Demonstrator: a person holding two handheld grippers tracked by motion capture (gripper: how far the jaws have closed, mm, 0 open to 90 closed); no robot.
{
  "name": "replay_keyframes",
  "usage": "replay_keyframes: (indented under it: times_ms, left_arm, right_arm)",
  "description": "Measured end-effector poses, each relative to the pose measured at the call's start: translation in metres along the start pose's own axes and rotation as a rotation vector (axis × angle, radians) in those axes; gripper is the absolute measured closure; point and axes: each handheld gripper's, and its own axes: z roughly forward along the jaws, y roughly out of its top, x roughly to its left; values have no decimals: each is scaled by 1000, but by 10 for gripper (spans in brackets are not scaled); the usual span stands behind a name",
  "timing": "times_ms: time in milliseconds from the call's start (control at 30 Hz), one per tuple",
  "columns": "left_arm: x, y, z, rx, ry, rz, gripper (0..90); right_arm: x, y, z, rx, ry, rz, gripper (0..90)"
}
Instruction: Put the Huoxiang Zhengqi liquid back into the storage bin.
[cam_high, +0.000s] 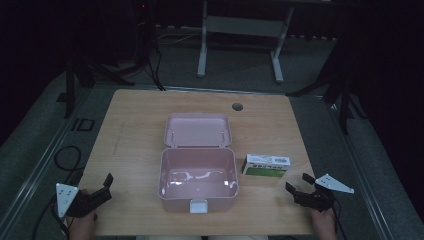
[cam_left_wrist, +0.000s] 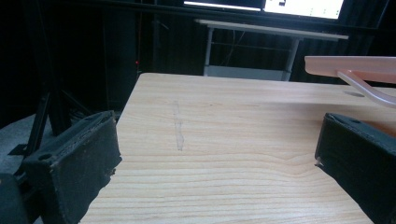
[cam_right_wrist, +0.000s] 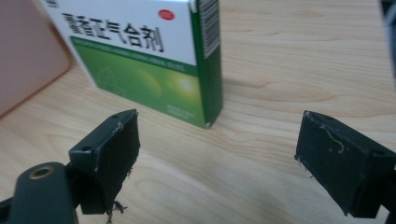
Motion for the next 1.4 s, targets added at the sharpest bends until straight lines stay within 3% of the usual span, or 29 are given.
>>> replay_keyframes:
  times_ms: [133,167,300,400,433,467,533,567,600,633,667,700,767,800,867,900,967,1033,1067,1100,1167,1200,1233,1267,1333,1400]
  left_arm:
    - [0,0,0,0,-1,0,3]
    - [0,0,0,0,-1,-1,3]
    - [0,0,0,-2,-3,-4,3]
    - [1,0,0,-4,-6,-7,3]
    - [1,0,0,-4,-6,-7,3]
    - [1,0,0,-3,-6,-7,3]
    - [0,0,0,-4,-7,-4,3]
    - [0,0,0,-4,-7,-4,3]
    - [0,0,0,-4,-7,-4,3]
    - [1,0,0,-4,-8,-4,3]
    - [1,0,0,-4,-9,-5,3]
    - [1,0,0,-4,-9,-6,3]
    - [1,0,0,-4,-10,-7,3]
    - [1,0,0,-4,-10,-6,3]
    - [1,0,0,-4,-11,-6,3]
    - [1,0,0,-4,-11,-6,3]
    - [1,0,-1,-5,-13,-8,3]
    - [1,0,-1,-6,-13,-8,3]
    - [1,0,-1,-6,-13,-8,3]
    - [1,0,-1,-5,-13,-8,3]
    - [1,0,-1,-5,-13,-8,3]
    - [1,0,0,-6,-13,-9,3]
    - [1,0,0,-6,-13,-9,3]
    - [1,0,-1,-5,-13,-7,3]
    - [1,0,-1,-5,-13,-8,3]
    - [1,0,-1,-6,-14,-9,3]
  right_arm:
    - [-2,-1,-1,0,54,2,131]
    - [-3,0,0,26,80,-20,131]
    - [-5,2,4,85,101,-39,130]
    - [-2,4,6,124,148,-87,130]
    - [-2,7,6,146,187,-111,130]
    - [0,13,6,192,226,-186,131]
    - [2,21,8,241,275,-246,135]
    - [2,21,8,241,275,-246,135]
    - [4,24,8,258,282,-282,136]
    - [5,27,9,288,298,-318,136]
    - [8,34,11,353,318,-377,135]
    - [8,34,11,353,318,-377,135]
    - [11,41,12,405,336,-419,135]
    - [14,47,13,462,347,-463,135]
    - [18,53,15,524,344,-509,136]
    - [18,53,15,524,344,-509,136]
    - [22,60,17,608,328,-565,135]
    - [23,62,18,640,319,-578,135]
    - [26,67,19,699,308,-599,135]
    - [26,67,19,699,308,-599,135]
    - [30,70,21,760,309,-617,136]
    - [34,73,23,832,304,-645,136]
    - [34,73,23,832,304,-645,136]
    - [38,75,25,892,293,-675,133]
    - [40,76,26,918,289,-689,131]
    - [47,79,28,972,278,-761,119]
